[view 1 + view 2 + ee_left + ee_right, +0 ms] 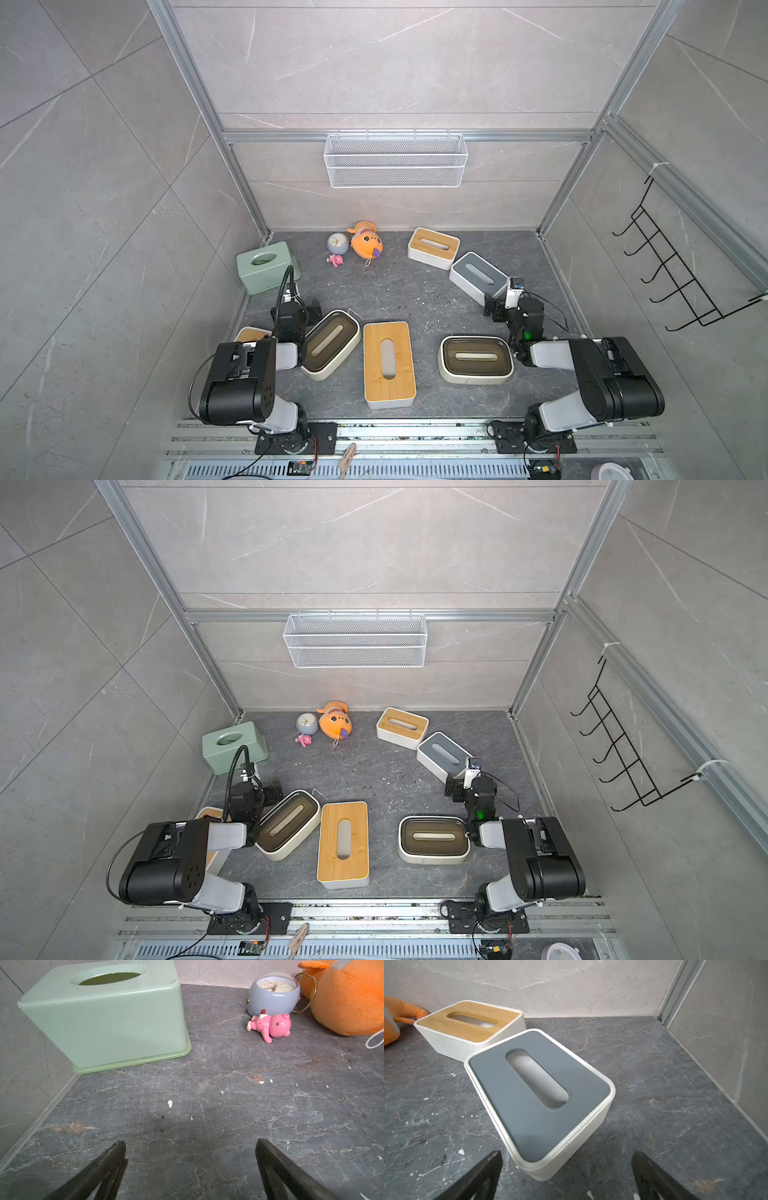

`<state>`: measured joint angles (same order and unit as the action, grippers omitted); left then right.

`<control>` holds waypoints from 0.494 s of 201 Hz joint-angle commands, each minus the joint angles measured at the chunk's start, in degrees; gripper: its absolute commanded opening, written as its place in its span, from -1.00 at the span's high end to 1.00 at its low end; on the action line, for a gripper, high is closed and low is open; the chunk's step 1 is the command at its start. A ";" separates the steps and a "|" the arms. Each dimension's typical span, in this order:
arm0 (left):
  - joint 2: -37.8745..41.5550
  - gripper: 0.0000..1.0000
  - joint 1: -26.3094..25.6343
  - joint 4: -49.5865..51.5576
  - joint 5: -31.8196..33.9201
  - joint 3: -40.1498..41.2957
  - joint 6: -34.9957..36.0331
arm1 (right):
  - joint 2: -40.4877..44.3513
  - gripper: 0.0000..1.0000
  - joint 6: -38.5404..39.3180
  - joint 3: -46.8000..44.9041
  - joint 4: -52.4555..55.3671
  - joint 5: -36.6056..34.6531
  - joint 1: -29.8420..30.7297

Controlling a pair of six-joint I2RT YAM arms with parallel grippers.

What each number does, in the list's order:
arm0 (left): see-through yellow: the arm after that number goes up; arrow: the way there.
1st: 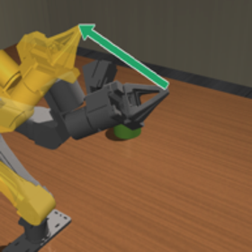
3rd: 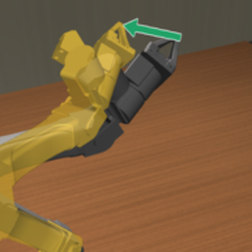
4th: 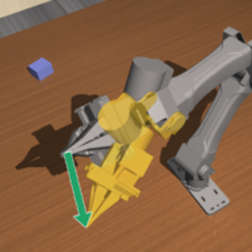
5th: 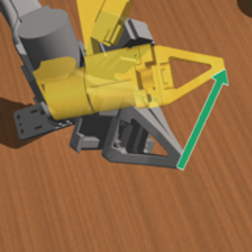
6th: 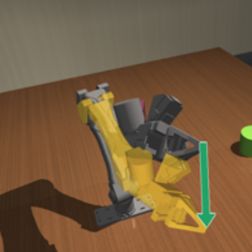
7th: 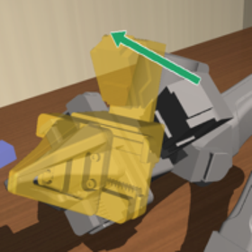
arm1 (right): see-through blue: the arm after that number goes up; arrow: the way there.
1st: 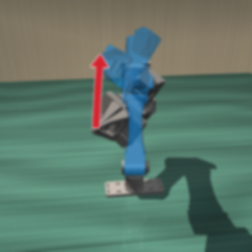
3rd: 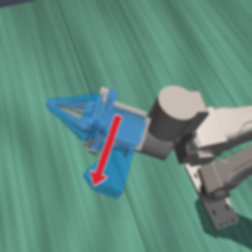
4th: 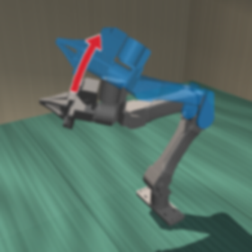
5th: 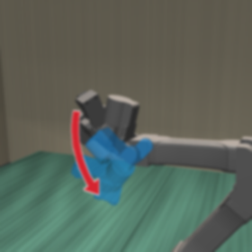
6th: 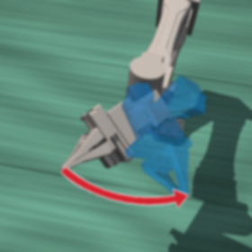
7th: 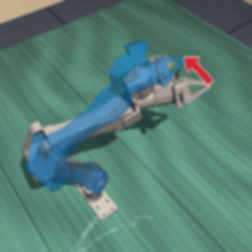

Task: Stack the tissue boxes
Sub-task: Adjust the tissue box at the center of the board.

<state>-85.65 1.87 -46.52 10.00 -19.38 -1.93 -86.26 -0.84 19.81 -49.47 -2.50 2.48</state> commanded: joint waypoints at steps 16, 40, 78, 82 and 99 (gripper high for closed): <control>-0.13 -1.00 0.07 -1.22 -0.60 -1.58 0.22 | 0.21 -1.00 -0.56 1.14 0.78 0.83 0.07; -0.04 -0.99 0.06 -1.38 -0.61 -1.42 0.28 | 0.24 -1.00 -0.56 1.15 0.78 0.82 0.01; -0.05 -1.00 0.02 -1.47 -0.59 -1.41 0.28 | 0.25 -1.00 -0.56 1.12 0.78 0.79 0.03; -0.05 -1.00 0.05 -1.47 -0.59 -1.45 0.31 | 0.25 -1.00 -0.52 1.12 0.83 0.82 0.07; 0.04 -0.99 0.02 -1.57 -0.54 -1.36 0.35 | 0.25 -1.00 -0.56 1.12 0.83 0.78 -0.01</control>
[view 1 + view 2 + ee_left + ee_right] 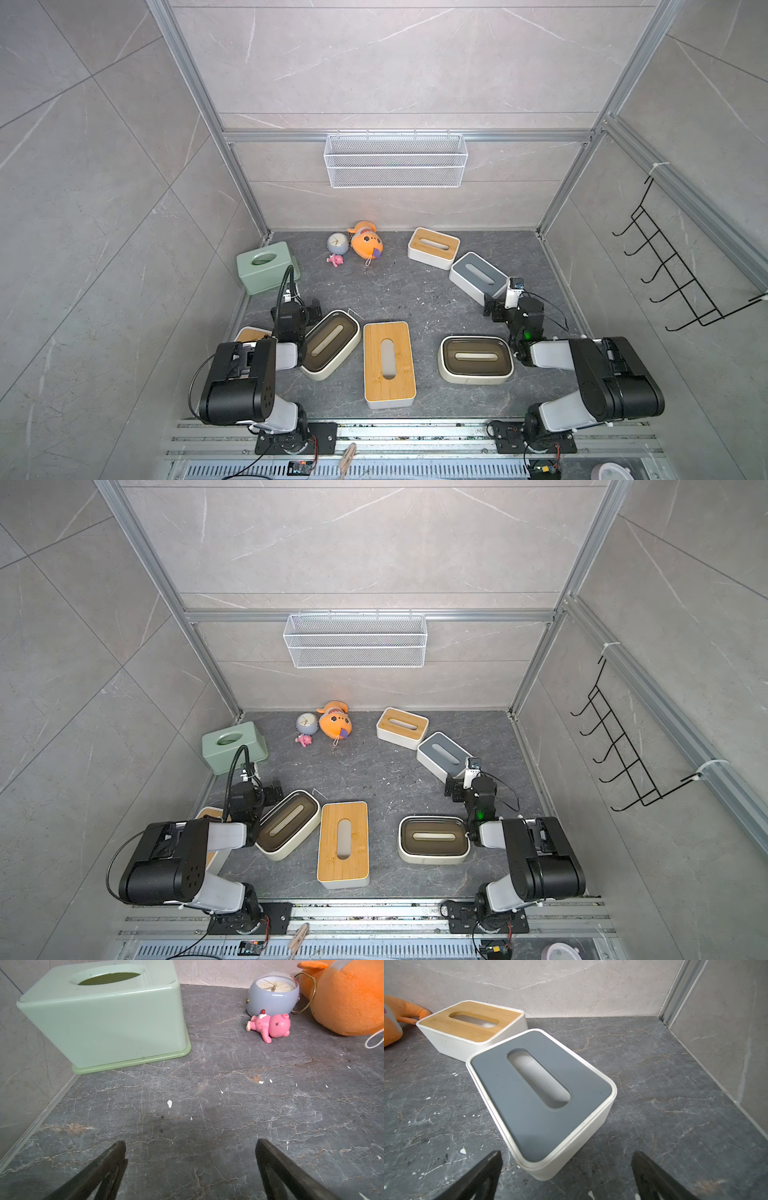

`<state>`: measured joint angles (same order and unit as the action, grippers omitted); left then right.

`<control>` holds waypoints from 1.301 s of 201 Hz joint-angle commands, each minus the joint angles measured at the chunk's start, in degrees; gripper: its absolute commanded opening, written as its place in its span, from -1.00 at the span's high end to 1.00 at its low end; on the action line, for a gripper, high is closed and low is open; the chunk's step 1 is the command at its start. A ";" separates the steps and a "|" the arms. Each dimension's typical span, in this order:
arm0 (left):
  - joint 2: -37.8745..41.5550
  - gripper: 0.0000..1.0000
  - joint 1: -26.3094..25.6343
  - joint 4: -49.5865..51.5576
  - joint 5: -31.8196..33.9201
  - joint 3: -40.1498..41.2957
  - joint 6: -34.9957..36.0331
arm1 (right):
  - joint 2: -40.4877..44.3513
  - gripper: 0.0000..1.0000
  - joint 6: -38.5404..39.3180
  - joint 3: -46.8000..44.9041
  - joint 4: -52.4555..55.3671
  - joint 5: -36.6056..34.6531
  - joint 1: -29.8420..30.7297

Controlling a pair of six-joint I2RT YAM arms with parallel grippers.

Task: Stack the tissue boxes
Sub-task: Adjust the tissue box at the center of the board.

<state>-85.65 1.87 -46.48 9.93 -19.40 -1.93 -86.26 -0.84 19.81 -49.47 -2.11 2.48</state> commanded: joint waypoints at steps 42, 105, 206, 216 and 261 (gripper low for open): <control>-0.03 -1.00 0.06 -1.63 -0.49 -1.26 0.35 | 0.22 -1.00 -0.56 1.11 0.84 0.42 -0.01; 0.00 -1.00 0.05 -1.52 -0.47 -1.32 0.33 | 0.22 -0.99 -0.56 1.12 0.83 0.40 0.01; 2.42 -1.00 0.67 1.69 3.14 -1.81 -2.49 | 0.03 -0.99 -0.93 1.36 0.94 0.56 -0.08; 3.38 -1.00 0.68 4.23 4.08 -3.54 -2.02 | 0.76 -1.00 -1.82 1.55 1.37 -2.56 -0.04; 18.30 -1.00 0.66 23.17 7.54 -10.38 -8.70 | 17.45 -1.00 -11.11 8.86 23.31 -9.97 0.16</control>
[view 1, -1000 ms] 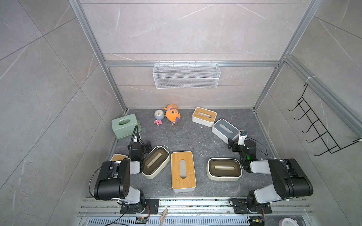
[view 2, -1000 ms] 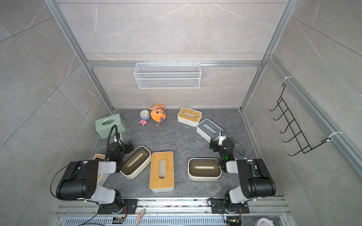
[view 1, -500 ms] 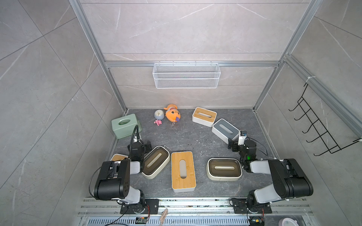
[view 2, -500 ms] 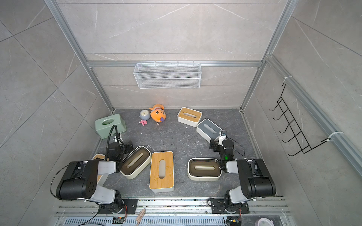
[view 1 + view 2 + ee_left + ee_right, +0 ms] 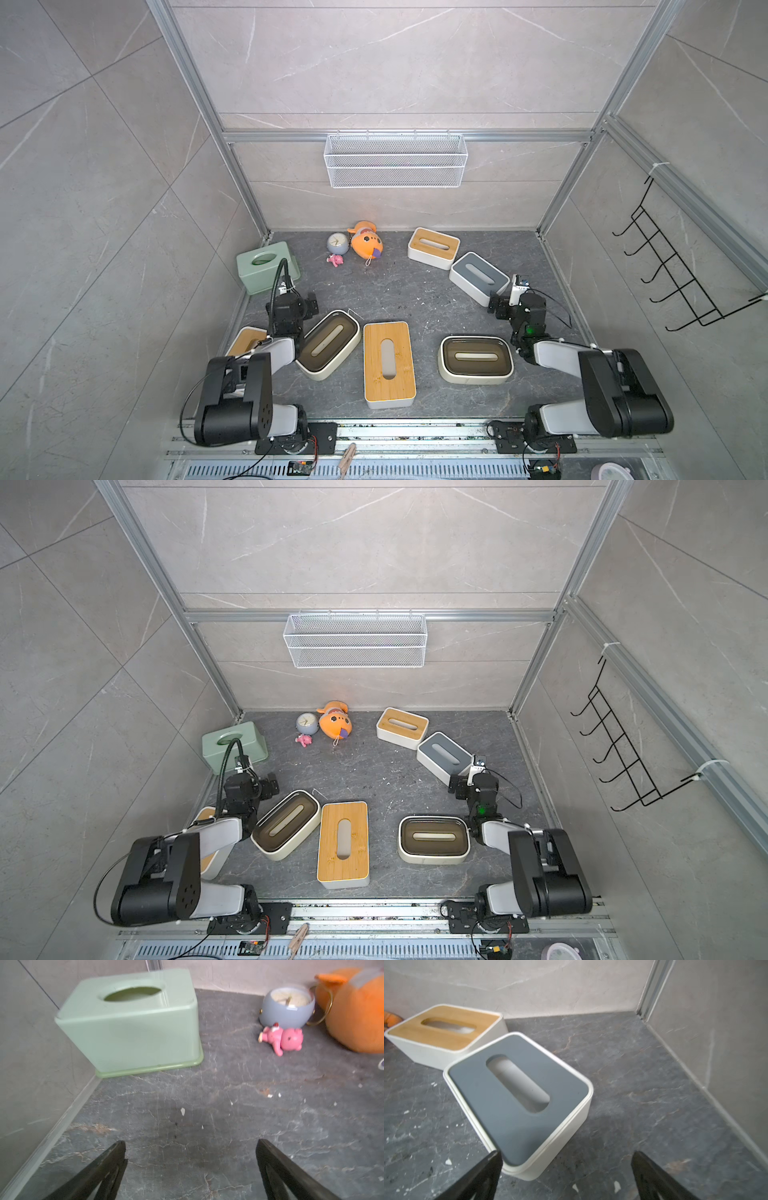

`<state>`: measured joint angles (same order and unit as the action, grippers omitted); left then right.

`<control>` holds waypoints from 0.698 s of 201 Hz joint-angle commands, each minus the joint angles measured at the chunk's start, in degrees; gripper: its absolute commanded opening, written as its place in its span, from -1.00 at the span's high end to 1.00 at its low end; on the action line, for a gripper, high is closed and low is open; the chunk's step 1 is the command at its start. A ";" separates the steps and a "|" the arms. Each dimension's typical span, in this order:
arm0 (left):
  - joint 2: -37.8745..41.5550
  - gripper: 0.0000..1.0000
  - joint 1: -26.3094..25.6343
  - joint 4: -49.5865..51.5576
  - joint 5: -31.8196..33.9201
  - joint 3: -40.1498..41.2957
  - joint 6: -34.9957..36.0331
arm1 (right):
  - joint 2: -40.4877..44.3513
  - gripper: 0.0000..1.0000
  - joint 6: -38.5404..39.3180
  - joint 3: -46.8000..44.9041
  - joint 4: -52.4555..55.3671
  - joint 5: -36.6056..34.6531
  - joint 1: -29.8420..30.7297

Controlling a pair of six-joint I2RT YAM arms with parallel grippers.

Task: Stack the tissue boxes
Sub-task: Adjust the tissue box at the center of the board.

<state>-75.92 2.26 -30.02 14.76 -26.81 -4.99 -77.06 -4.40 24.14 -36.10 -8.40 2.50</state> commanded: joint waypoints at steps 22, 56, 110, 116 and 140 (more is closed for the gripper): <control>16.07 -1.00 0.20 25.08 4.55 -9.80 -19.47 | 12.36 -0.99 -22.94 15.19 32.63 -11.83 0.07; 21.81 -1.00 0.29 60.37 7.18 -25.12 -34.28 | 12.22 -0.99 -33.16 25.80 48.06 -17.13 -0.63; 35.00 -1.00 0.30 73.83 -8.77 -27.83 -26.15 | 18.97 -1.00 -31.16 26.93 46.29 -2.03 -1.12; 36.07 -1.00 0.24 75.19 -10.85 -28.21 -25.73 | 19.43 -0.99 -31.46 27.40 46.67 -0.65 -1.12; 38.72 -0.99 0.28 79.79 -20.59 -29.77 -24.48 | 20.06 -1.00 -33.03 30.35 50.64 3.31 -1.33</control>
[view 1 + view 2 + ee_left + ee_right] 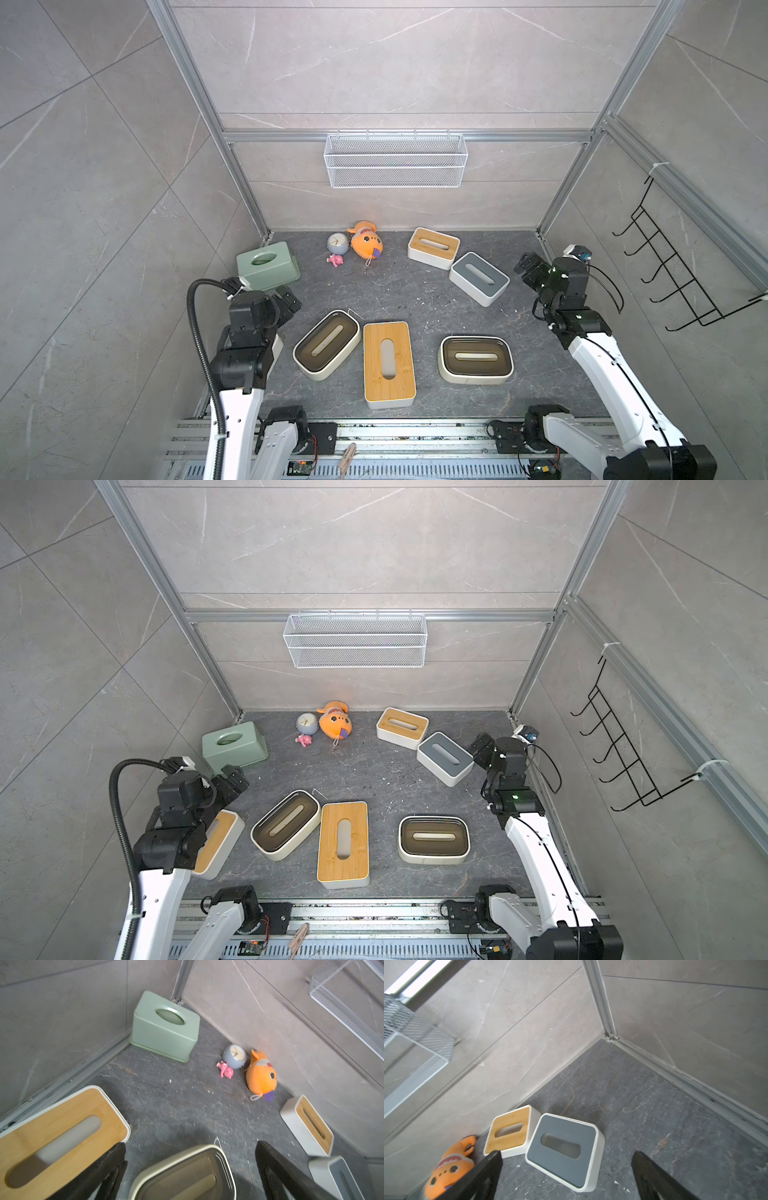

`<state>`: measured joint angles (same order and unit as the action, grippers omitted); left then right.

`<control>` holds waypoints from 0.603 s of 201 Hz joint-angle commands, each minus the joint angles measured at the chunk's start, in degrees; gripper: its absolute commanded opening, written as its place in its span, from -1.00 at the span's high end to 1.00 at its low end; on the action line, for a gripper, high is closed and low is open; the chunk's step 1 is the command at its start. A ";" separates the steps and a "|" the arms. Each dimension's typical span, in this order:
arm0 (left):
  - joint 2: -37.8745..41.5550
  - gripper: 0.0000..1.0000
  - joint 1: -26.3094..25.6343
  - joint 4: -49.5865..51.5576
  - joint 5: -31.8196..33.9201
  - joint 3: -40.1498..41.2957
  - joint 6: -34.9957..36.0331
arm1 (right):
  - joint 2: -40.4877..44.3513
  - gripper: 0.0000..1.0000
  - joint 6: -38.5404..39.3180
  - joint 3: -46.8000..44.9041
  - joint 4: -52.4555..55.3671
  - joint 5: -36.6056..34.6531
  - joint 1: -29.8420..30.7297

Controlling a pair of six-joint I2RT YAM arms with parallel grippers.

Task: Stack the tissue boxes
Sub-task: Adjust the tissue box at the center of the board.

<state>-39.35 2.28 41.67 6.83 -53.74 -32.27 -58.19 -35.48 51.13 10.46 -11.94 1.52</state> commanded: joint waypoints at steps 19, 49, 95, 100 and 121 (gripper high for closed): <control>2.14 -0.99 0.25 11.03 -21.00 -3.57 3.09 | 3.52 -1.00 0.92 2.74 1.37 16.80 -0.38; 1.04 -0.96 0.22 14.26 -31.72 -2.53 3.29 | 7.66 -1.00 -0.49 -2.73 -6.73 36.32 -0.44; -0.93 -0.97 0.19 11.39 -43.81 4.54 1.86 | 10.82 -1.00 -2.74 -6.81 -6.55 53.78 4.68; -1.10 -0.97 0.14 10.86 -44.72 5.29 1.37 | 11.75 -1.00 -1.85 -7.14 -4.61 52.30 6.17; -1.86 -0.96 -0.58 9.34 -45.81 7.51 0.21 | 14.67 -1.00 -0.74 -9.83 -0.42 49.22 10.72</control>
<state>-40.45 2.24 53.52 -32.32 -47.83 -30.46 -47.20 -37.26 43.94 6.26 34.74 8.25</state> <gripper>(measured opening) 0.983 0.992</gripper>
